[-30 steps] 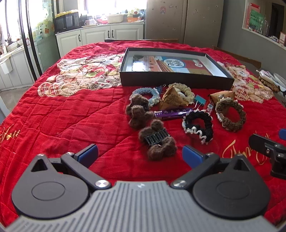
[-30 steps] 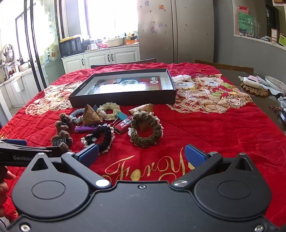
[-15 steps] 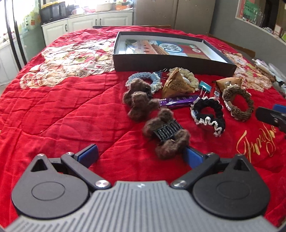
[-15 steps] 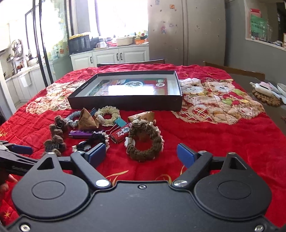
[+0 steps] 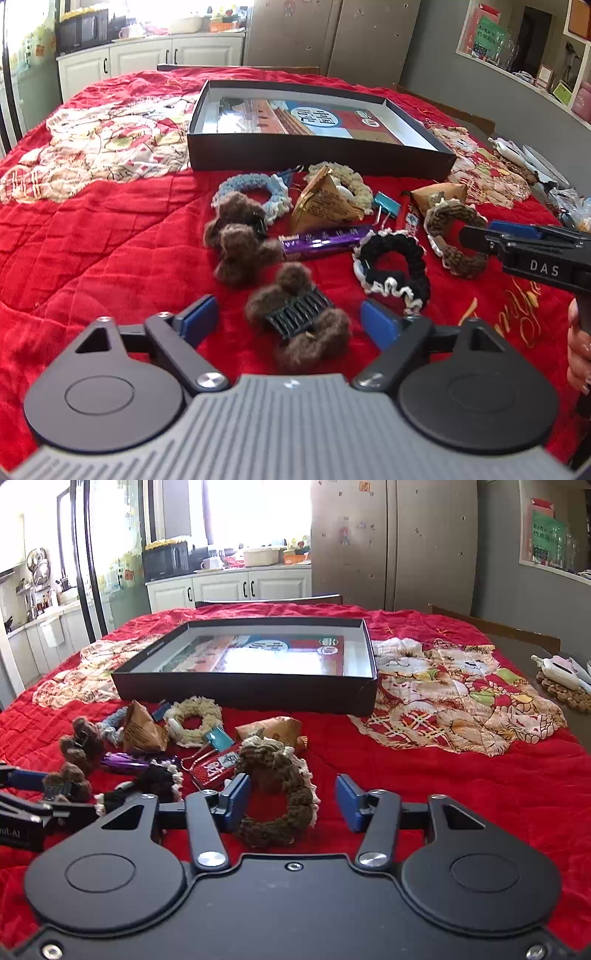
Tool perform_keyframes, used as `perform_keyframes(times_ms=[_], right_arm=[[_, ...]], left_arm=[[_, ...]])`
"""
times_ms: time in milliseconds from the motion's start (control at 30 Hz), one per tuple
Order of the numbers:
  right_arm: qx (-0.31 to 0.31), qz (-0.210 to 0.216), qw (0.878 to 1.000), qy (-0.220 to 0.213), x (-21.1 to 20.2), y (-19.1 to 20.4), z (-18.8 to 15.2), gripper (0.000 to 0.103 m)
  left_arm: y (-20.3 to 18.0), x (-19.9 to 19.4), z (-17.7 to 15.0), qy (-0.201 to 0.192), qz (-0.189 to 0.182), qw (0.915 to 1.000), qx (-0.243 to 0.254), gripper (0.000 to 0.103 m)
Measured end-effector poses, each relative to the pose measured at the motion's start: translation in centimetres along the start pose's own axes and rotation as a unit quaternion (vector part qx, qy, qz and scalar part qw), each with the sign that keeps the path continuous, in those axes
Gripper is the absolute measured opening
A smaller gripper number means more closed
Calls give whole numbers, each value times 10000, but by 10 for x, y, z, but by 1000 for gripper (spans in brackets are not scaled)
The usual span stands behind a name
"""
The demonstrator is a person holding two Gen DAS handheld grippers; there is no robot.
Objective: Organize objects
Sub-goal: 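Grasp the brown fuzzy bear clip with the left tool while the right tool grasps the brown braided scrunchie, then carry both items over the black tray box and open both tools to drop them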
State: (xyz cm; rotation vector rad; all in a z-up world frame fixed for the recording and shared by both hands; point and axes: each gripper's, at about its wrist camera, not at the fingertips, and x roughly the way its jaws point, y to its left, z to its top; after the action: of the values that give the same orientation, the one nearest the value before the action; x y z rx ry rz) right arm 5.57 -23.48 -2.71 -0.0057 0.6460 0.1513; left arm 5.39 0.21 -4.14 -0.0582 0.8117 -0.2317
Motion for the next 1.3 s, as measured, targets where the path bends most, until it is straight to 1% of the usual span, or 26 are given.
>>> perform_keyframes(times_ms=[133, 200, 233, 267, 300, 333, 467, 700, 933, 1033, 1100, 1167, 1300], right_arm=[[25, 38, 10000, 78, 5, -3, -1, 36], [-2, 52, 9999, 103, 5, -1, -3, 27], [-3, 45, 9999, 118, 5, -1, -3, 21], [-6, 50, 9999, 127, 6, -1, -3, 18], [-3, 52, 9999, 123, 6, -1, -4, 17], [-9, 49, 9999, 112, 5, 0, -4, 16], [-113, -1, 9999, 54, 2, 2, -4, 14], [-244, 13, 9997, -94, -16, 6, 3, 12], [-446, 183, 9983, -324, -36, 12, 29, 12], [-537, 253, 9973, -435, -37, 15, 46, 12], [-560, 286, 9969, -482, -33, 16, 59, 12], [-553, 328, 9966, -508, -25, 16, 71, 12], [-534, 466, 9962, -513, -2, 14, 94, 12]], left_arm=[[5, 0, 1, -36, -48, 9999, -121, 82], [8, -1, 1, -64, -24, 9998, -177, 72], [10, -1, 2, -68, -14, 9998, -199, 69], [12, -2, 2, -75, -29, 9997, -238, 61], [13, -2, 2, -77, -67, 9996, -278, 55], [15, -2, 2, -63, -113, 9994, -309, 52], [17, -5, 0, -67, -173, 9993, -326, 48], [20, -17, 5, -99, -384, 9987, -321, 46], [12, -29, 28, -311, -565, 9979, -50, 46], [11, -28, 47, -402, -642, 9971, 19, 46], [11, -25, 62, -519, -609, 9968, 76, 46], [11, -19, 78, -602, -564, 9965, 111, 46], [14, 0, 109, -625, -520, 9967, 63, 46]])
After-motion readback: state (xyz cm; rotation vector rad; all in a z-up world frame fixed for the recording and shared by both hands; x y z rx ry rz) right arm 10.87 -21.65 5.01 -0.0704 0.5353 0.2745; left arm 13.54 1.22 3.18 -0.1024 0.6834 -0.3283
